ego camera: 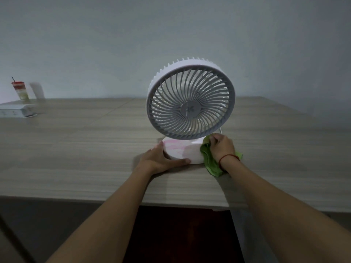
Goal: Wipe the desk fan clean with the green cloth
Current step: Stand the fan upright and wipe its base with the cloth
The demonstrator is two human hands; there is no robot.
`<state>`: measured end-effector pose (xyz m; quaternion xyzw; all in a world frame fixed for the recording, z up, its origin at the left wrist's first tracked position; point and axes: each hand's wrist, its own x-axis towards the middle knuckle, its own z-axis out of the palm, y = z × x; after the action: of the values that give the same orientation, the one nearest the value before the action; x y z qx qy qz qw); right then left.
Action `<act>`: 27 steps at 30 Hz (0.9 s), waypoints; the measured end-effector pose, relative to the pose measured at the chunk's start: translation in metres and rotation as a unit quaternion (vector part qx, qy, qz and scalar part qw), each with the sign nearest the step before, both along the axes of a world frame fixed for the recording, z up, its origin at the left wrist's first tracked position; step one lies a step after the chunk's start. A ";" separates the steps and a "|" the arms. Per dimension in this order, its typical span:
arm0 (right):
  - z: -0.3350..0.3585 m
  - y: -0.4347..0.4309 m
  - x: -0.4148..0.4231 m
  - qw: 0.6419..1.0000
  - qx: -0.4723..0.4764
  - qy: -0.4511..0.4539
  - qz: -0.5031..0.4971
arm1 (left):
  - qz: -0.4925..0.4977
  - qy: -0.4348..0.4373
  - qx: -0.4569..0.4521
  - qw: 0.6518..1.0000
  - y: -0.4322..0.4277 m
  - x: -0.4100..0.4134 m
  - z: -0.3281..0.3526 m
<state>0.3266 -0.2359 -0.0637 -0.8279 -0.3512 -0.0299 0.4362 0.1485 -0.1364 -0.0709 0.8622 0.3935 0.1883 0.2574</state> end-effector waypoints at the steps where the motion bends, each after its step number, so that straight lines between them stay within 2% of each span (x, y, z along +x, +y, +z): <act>1: 0.000 0.008 -0.001 1.000 -0.010 0.010 -0.007 | 0.001 0.002 0.002 1.000 0.000 0.000 0.000; 3: -0.002 0.019 -0.006 0.999 -0.050 0.004 -0.001 | 0.001 0.005 0.004 1.000 0.001 0.001 -0.001; 7: -0.004 0.009 -0.017 0.989 -0.116 -0.073 0.055 | -0.002 -0.001 0.005 1.000 0.000 0.000 0.000; 10: -0.005 -0.010 -0.025 0.985 -0.098 -0.069 0.126 | 0.005 -0.002 0.003 1.000 -0.002 -0.001 0.001; 13: -0.008 -0.019 -0.022 0.983 -0.037 -0.037 0.178 | 0.001 -0.002 -0.003 1.000 -0.005 -0.003 0.002; 15: -0.008 -0.020 -0.011 0.988 0.018 -0.016 0.152 | -0.003 -0.002 -0.002 1.000 -0.006 -0.004 0.003; 17: -0.006 -0.019 -0.003 0.995 0.069 -0.006 0.072 | -0.007 -0.002 0.006 1.000 -0.006 -0.005 0.003; 19: -0.005 -0.010 -0.001 0.997 0.080 -0.003 -0.007 | -0.007 0.003 0.014 1.000 -0.005 -0.004 0.002; 23: -0.006 0.021 -0.006 0.999 0.001 0.009 -0.034 | -0.003 0.007 0.019 1.000 0.001 -0.002 -0.001; 25: -0.005 0.027 -0.009 0.998 -0.056 -0.013 -0.018 | -0.002 0.013 0.020 1.000 0.003 -0.002 -0.001; 27: -0.005 0.023 -0.011 0.996 -0.074 -0.046 0.017 | 0.002 0.020 0.016 1.000 0.003 -0.002 0.000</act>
<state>0.3153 -0.2133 -0.0691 -0.8496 -0.3867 -0.0345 0.3571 0.1466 -0.1334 -0.0713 0.8690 0.3973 0.1778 0.2353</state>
